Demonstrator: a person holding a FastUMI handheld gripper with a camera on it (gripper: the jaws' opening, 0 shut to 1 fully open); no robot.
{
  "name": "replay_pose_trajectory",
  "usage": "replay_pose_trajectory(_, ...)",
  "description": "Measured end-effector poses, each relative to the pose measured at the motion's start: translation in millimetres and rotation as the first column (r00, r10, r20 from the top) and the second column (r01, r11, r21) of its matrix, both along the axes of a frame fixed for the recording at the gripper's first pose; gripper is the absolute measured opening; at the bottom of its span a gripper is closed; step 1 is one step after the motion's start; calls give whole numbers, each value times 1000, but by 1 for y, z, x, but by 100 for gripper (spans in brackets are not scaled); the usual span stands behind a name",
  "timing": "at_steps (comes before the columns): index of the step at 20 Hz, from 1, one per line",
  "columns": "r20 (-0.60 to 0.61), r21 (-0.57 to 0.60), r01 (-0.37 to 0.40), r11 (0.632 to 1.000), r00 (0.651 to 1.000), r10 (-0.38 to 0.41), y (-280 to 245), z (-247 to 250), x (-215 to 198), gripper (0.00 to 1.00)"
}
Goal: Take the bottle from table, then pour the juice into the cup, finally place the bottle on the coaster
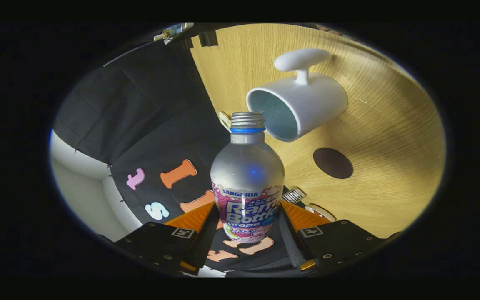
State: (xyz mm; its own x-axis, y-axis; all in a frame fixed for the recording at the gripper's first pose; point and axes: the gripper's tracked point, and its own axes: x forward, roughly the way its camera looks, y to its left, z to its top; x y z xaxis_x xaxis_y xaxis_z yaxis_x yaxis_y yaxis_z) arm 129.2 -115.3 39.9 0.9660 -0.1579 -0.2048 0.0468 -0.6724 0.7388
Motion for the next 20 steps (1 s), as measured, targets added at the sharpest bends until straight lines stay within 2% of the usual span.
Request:
replay_pose_trajectory(15,67,136,64,989,995,-73,-14,14,1,76)
replay_pose_trajectory(20,80,166,63,984,994,-77,-12,18,2,76)
